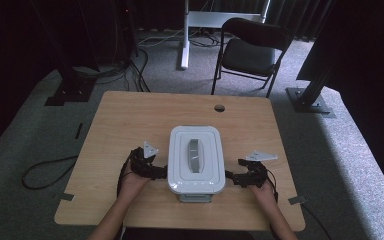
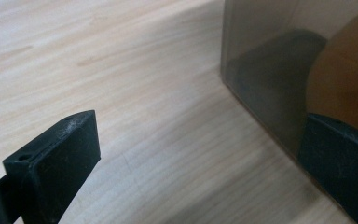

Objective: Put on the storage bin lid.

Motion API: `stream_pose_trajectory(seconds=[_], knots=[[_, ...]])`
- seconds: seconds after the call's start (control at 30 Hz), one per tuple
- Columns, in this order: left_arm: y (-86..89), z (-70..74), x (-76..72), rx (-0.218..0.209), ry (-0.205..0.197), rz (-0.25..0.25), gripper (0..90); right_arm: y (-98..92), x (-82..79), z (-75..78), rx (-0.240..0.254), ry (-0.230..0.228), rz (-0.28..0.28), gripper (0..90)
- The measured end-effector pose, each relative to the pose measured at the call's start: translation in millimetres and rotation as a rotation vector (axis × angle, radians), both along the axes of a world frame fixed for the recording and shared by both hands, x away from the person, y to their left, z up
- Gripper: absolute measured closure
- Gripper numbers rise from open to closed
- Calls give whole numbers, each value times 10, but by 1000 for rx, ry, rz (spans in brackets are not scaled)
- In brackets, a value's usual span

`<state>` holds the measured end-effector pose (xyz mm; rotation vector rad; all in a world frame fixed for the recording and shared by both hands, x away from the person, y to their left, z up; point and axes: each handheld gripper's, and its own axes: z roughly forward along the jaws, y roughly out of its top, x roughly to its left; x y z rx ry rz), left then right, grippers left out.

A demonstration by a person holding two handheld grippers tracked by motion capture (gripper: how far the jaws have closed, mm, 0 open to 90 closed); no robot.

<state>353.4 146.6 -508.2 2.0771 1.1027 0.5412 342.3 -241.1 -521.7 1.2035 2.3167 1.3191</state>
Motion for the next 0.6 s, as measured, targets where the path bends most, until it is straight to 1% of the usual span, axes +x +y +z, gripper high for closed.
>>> stream_pose_trajectory(seconds=[0.07,0.1,0.13,0.17,0.2,0.23,0.37,0.43,0.5,0.57,0.6], knots=[[37,-30,-6,-6,8,1,1,-41,-15,-49,-11,0,-22,137],[37,-30,-6,-6,8,1,1,-41,-15,-49,-11,0,-22,137],[54,-36,-10,-17,5,1,1,-56,-20,-57,-20,-5,-35,137],[66,-42,-15,-32,6,0,1,-66,-24,-57,-7,-5,-35,137],[78,-46,-20,-36,6,-1,1,-66,-24,-57,-7,-5,-35,137],[87,-49,-25,-35,6,-3,1,-78,-24,-56,5,-4,-39,137],[138,-57,-52,-33,3,2,1,-108,-29,-44,15,-11,-53,137],[158,-59,-59,-40,4,5,1,-118,-36,-40,23,-18,-51,137],[200,-66,-77,-37,4,16,1,-117,-41,-37,13,-17,-54,137],[238,-75,-93,-41,4,24,1,-121,-47,-37,16,-18,-51,137],[265,-77,-105,-42,3,27,1,-121,-49,-35,7,-17,-57,137]])
